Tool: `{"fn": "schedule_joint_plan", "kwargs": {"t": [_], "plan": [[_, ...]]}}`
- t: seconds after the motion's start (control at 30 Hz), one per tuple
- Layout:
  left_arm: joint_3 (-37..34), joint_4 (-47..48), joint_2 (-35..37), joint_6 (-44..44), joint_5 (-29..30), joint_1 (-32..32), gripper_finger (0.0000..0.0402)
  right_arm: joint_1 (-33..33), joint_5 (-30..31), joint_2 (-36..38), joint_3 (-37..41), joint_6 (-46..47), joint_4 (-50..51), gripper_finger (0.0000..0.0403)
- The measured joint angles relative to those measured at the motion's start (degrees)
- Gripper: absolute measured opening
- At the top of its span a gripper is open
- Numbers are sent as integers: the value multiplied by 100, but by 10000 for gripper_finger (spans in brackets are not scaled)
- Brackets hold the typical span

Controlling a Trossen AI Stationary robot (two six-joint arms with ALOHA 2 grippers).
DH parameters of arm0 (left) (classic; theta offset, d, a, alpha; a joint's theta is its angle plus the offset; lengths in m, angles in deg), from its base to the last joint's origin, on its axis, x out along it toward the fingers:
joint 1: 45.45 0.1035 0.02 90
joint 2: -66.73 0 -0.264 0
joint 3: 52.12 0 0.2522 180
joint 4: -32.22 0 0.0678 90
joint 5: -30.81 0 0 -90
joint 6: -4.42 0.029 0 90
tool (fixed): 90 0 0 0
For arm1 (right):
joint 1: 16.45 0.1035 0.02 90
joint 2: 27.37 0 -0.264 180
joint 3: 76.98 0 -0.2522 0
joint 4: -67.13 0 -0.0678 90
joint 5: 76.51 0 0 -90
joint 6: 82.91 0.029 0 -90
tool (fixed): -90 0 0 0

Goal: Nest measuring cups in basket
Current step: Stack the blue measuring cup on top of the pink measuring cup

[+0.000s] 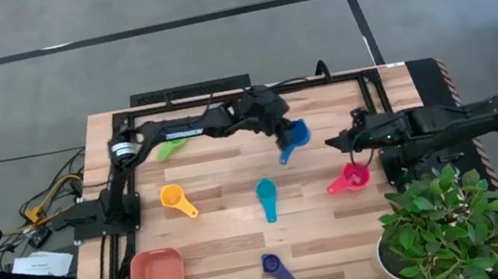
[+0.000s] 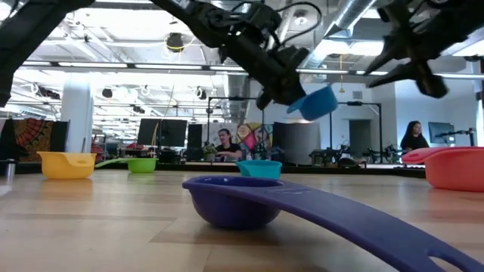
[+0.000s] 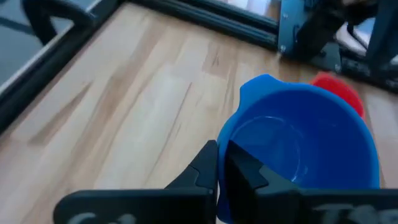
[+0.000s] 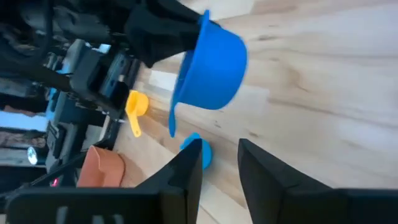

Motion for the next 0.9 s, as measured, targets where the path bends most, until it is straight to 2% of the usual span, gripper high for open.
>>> {"fn": "schedule_joint_plan", "kwargs": {"t": [0.2, 0.43, 0.57, 0.7, 0.9], "plan": [[1160, 86, -894, -196, -167, -283, 1, 163, 386, 490, -538, 451, 1502, 102], [2361, -117, -1804, -521, 100, -605, 1, 212, 1238, 537, -1601, -35, 3112, 80], [2950, -457, -2265, -749, 383, -743, 1, 78, 1330, 539, -1813, -584, 3347, 68], [3391, -688, -2677, -713, 383, -867, 0, -29, 1153, 538, -1840, -766, 3538, 63], [3533, -602, -2928, -27, 264, -1016, 0, -23, 1006, 529, -1840, -933, 3735, 62]]}}
